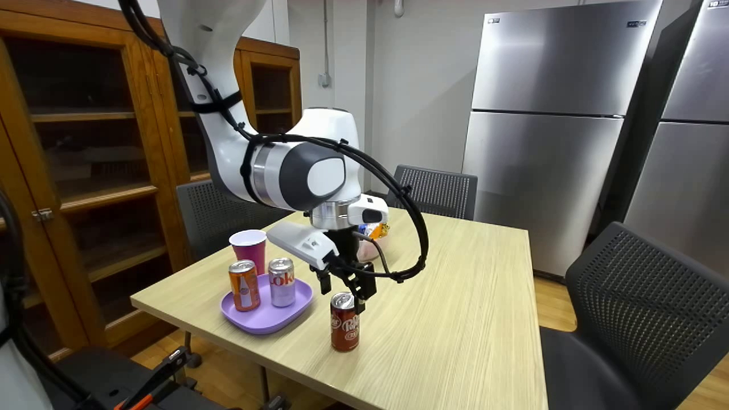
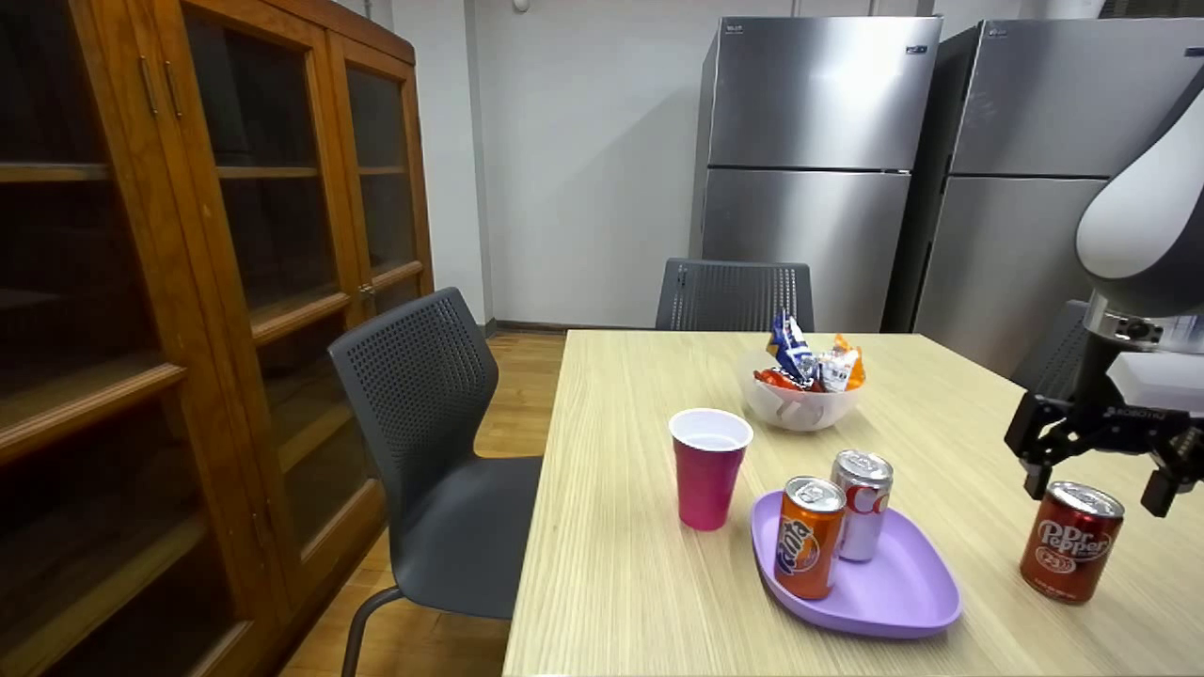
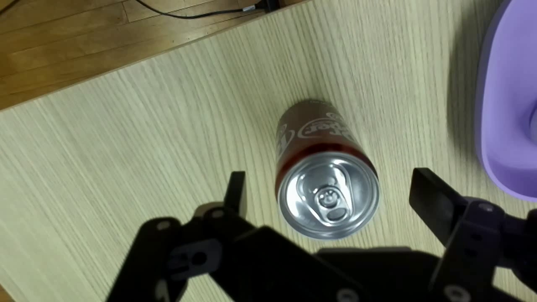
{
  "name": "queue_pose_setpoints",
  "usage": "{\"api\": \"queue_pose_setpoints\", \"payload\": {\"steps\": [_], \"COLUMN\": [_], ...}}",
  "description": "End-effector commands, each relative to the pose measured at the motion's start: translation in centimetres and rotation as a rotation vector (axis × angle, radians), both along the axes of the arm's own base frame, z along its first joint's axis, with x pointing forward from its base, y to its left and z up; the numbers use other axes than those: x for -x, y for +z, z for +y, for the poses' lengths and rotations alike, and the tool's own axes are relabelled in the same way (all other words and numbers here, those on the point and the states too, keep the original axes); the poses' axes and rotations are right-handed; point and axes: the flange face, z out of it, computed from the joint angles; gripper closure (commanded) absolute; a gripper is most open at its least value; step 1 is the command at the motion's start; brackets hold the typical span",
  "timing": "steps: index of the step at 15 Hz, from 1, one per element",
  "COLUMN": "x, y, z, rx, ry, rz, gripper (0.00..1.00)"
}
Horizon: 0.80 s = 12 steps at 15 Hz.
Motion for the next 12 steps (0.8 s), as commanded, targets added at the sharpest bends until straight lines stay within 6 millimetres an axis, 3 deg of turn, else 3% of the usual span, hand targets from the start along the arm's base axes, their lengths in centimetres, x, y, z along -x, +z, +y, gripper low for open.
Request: {"api": "queue_pose_setpoints", "payload": {"steps": [1, 12], "x": [0.06, -0.69], "y": [-0.27, -1.14], "z": [0.56, 0.22], "rx": [0.003, 0.009], "ry": [-0.033, -0.108], "rz": [0.009, -0.019], "gripper": [0.00, 0.00]}}
